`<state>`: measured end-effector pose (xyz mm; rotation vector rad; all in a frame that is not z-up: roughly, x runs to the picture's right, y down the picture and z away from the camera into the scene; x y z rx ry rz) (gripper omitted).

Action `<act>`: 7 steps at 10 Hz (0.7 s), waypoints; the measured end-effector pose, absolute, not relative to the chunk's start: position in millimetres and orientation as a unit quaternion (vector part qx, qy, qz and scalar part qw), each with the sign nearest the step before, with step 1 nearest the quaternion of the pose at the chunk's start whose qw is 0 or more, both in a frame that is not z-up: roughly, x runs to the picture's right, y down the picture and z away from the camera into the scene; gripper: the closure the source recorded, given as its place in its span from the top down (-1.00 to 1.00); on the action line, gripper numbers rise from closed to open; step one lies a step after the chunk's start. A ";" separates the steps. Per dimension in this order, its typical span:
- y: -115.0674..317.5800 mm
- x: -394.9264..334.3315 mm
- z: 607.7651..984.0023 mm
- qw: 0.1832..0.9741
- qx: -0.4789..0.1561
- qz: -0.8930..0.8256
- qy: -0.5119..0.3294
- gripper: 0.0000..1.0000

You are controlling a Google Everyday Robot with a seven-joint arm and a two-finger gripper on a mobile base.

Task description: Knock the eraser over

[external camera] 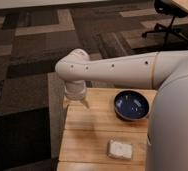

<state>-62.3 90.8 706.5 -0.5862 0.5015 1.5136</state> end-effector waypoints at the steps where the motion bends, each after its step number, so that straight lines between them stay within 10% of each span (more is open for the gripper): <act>1: 89.9 -56.9 707.3 0.658 -0.258 0.671 0.221 0.30; 7: 85.8 20.2 714.5 0.634 -0.241 0.705 0.208 0.30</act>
